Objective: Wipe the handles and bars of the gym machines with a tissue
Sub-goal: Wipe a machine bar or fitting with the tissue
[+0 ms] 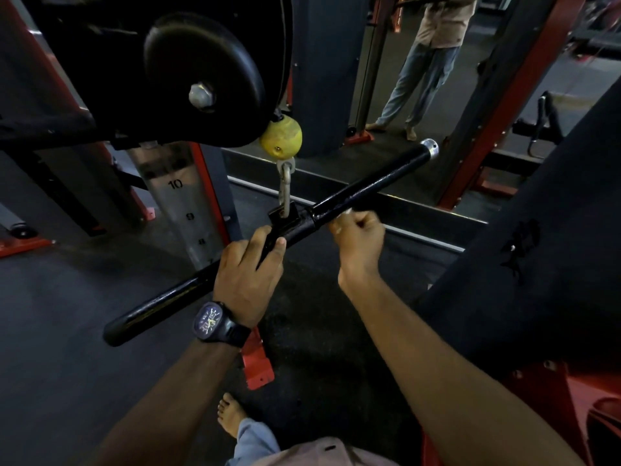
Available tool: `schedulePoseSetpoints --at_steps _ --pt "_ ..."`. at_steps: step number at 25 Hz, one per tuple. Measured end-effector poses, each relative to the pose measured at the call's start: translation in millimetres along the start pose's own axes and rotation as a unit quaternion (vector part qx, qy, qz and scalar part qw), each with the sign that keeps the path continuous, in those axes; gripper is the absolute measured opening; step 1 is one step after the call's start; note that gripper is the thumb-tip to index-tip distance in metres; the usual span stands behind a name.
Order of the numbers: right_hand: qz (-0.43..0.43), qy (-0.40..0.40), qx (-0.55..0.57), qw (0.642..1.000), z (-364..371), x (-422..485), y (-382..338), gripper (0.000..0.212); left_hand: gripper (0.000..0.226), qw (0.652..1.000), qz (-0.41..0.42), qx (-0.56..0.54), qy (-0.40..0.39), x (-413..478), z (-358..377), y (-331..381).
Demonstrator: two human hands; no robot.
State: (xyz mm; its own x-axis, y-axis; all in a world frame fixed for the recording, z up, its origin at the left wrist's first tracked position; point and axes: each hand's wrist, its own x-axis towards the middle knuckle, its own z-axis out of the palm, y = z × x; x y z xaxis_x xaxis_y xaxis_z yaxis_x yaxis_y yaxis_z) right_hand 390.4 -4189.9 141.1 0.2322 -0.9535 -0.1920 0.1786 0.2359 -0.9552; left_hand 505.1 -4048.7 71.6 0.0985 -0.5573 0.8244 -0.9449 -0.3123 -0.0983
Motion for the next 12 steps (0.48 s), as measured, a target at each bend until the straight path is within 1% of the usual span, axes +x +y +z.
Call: schedulePoseSetpoints --at_steps 1,3,5,7,8,9,10,11,12 --pt "-0.004 -0.016 -0.016 1.000 1 -5 3 0.014 0.020 1.000 0.002 0.005 0.002 2 -1 0" --pt "-0.020 -0.013 -0.045 0.999 6 -15 6 0.009 0.020 1.000 0.004 0.017 -0.010 5 0 0" --pt "-0.055 -0.019 -0.126 0.990 4 -25 7 0.007 0.020 1.000 0.006 0.018 -0.016 3 1 1" --pt "-0.132 -0.053 -0.200 0.969 -3 -28 1 0.007 0.020 1.000 0.007 0.019 -0.012 5 -3 0" --pt "-0.192 -0.064 -0.222 0.954 -7 -27 -7 0.005 0.021 1.000 0.008 0.022 -0.010 6 -5 0" --pt "-0.265 -0.069 -0.254 0.927 -10 -21 -15 0.004 0.022 1.000 0.010 0.027 -0.010 7 -6 0" --pt "-0.342 -0.075 -0.305 0.886 -11 -10 -24 0.008 0.022 0.999 0.015 0.033 -0.014 7 -8 0" --pt "-0.411 -0.096 -0.367 0.829 -12 5 -33 0.012 0.023 0.999 0.024 0.036 -0.021 7 -8 0" --pt "-0.460 -0.132 -0.430 0.766 -10 18 -41 0.014 0.024 0.998 0.031 0.036 -0.030 8 -8 0"
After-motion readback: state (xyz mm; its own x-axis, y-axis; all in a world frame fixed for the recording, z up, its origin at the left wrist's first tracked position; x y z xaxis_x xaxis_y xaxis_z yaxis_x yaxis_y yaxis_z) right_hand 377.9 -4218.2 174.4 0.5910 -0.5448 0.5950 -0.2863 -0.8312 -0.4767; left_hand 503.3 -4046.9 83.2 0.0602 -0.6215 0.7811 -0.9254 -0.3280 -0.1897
